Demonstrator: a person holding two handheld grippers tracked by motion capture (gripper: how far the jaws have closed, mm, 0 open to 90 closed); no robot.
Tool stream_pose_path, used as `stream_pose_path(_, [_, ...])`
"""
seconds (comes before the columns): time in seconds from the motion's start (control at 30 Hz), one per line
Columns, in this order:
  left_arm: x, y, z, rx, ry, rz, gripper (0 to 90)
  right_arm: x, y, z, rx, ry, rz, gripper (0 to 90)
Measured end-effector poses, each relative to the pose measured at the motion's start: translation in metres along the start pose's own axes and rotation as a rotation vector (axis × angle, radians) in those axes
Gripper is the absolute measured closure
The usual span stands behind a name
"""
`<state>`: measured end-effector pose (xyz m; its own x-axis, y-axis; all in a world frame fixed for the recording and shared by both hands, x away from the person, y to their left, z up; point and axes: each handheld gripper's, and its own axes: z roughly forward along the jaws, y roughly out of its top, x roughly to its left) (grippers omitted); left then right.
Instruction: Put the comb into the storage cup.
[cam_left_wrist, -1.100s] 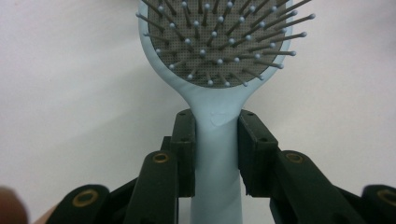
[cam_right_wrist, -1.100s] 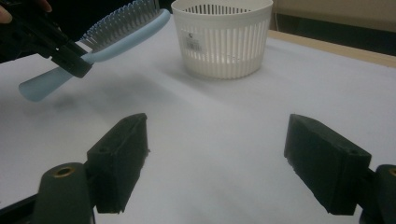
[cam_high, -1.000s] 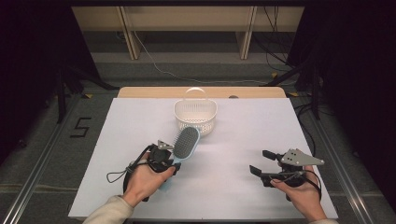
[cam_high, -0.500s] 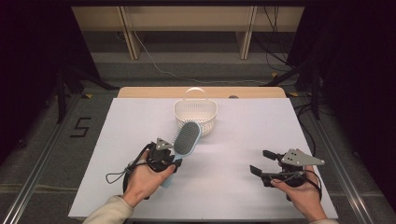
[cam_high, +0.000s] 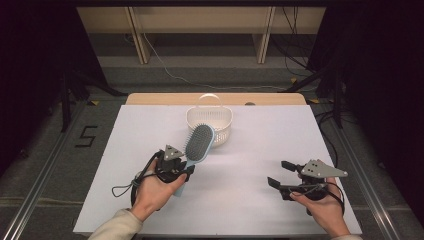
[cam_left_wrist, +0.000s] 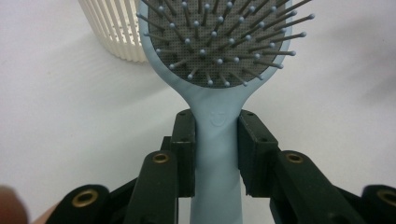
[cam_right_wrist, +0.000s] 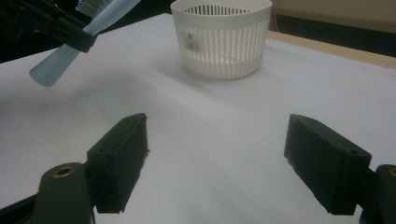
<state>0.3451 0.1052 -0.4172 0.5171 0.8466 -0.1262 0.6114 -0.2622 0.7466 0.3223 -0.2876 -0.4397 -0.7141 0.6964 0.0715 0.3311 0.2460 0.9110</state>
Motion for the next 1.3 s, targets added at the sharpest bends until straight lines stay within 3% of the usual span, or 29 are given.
stream_pose_path(1.3, [0.005,0.011,-0.009,-0.173,0.021,0.004,69.8,0.001,0.000,0.001,0.001,0.002,-0.001,21.5])
